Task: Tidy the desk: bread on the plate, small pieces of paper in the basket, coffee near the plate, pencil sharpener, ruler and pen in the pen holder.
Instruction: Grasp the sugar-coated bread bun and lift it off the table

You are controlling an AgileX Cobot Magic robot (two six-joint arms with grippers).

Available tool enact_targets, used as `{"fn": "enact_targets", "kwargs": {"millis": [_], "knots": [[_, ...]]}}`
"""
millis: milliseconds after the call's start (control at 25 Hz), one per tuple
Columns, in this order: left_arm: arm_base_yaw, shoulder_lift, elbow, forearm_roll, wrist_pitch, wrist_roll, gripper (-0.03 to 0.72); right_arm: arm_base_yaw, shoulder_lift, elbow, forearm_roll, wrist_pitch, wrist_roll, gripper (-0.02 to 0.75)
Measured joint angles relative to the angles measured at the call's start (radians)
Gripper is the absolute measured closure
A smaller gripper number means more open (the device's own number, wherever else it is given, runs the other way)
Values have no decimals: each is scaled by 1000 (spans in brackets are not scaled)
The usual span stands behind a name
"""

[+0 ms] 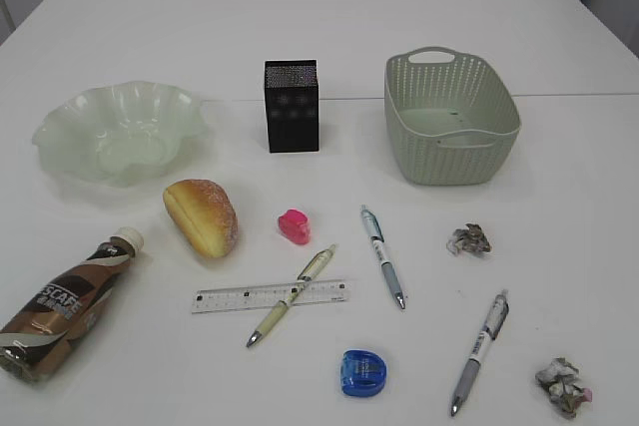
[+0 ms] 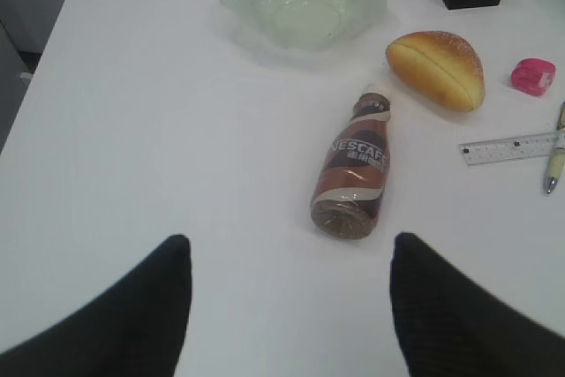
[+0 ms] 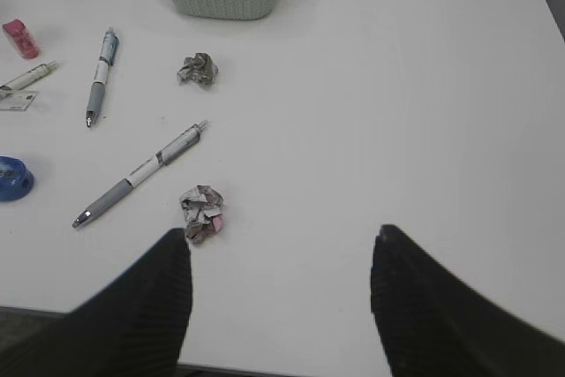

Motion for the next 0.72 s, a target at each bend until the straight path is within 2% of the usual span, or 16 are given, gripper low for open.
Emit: {"fn": "enact_targets", "kwargs": {"millis": [720], "knots": [[0, 0, 0, 0, 0, 0, 181, 0, 0, 0, 0, 0, 0, 267]]}}
